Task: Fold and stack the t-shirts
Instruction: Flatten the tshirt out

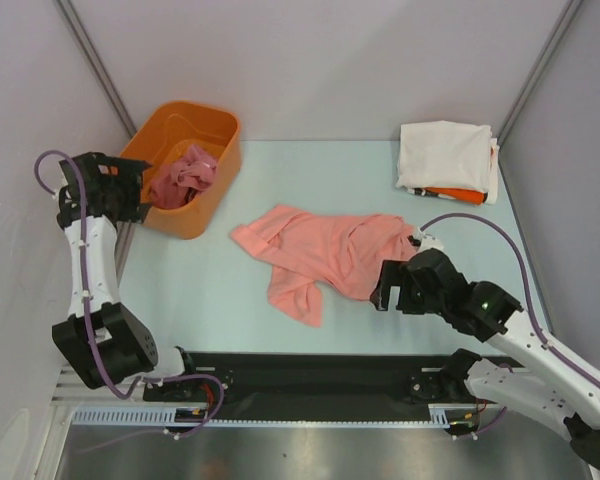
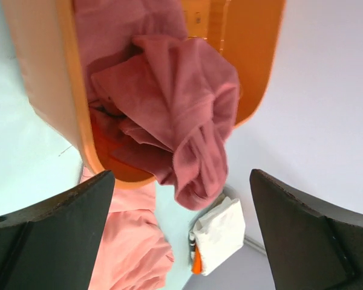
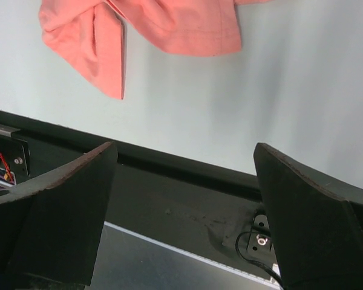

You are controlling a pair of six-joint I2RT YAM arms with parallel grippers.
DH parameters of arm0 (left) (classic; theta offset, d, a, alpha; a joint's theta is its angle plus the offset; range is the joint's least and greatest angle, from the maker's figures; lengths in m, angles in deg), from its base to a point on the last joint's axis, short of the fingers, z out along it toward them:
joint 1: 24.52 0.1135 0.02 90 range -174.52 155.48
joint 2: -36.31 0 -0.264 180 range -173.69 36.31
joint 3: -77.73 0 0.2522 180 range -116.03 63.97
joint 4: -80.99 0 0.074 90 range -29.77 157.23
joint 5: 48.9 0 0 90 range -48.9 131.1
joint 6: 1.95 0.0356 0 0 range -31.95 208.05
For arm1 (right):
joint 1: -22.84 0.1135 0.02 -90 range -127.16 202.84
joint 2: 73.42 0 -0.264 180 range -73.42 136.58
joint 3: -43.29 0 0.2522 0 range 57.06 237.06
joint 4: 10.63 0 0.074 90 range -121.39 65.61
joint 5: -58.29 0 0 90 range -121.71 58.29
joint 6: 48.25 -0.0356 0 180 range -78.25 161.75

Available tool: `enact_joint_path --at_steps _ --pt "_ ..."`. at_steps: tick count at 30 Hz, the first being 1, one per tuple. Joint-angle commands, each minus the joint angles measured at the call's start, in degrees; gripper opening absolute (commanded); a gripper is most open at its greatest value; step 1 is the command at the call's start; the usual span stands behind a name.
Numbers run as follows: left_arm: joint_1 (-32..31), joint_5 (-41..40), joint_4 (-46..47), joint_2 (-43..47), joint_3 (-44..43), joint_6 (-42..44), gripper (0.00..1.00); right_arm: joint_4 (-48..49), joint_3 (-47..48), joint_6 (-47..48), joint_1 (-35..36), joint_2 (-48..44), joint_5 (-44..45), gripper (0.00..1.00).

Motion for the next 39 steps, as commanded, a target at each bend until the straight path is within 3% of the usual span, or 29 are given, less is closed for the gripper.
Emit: enact_joint_path --at_steps 1,5,12,15,18,22,27,34,39 --pt "-0.77 -1.40 -1.74 5.65 -6.35 6.69 1.00 -0.36 0.26 -2.56 -0.56 1.14 4.40 1.00" --pt "-1.12 -1.04 -4.72 9.52 -6.19 14.25 1.00 3.58 -0.97 -3.54 -0.65 5.88 5.03 1.00" --pt "-7.53 -5.70 -9.38 12.95 -5.65 30.85 1.00 13.60 -2.55 -2.57 -1.70 23.08 2.75 0.98" --pt "-14.64 -8.33 -13.25 13.21 -5.66 35.95 1.00 16.42 -2.20 -1.34 -2.93 27.41 1.87 0.92" --pt "-28.16 -13.69 -15.37 16.99 1.33 38.25 1.00 18.44 -2.11 -0.46 -4.07 31.55 1.34 0.89" --pt "-44.15 -15.02 -15.19 22.00 13.39 35.46 1.00 20.99 -2.12 0.94 -5.57 34.80 0.29 0.86" --pt "-58.75 -13.35 -11.60 21.48 24.72 29.39 1.00 25.03 -2.29 3.14 -8.64 37.35 -2.61 0.78" --pt "-66.43 -8.00 1.58 14.63 33.80 24.29 1.00 28.29 -2.29 4.29 -10.93 41.48 -6.04 0.61" --pt "-68.09 -7.90 5.37 9.18 35.56 24.20 1.00 30.13 -3.52 3.58 -11.02 43.07 -7.62 0.36"
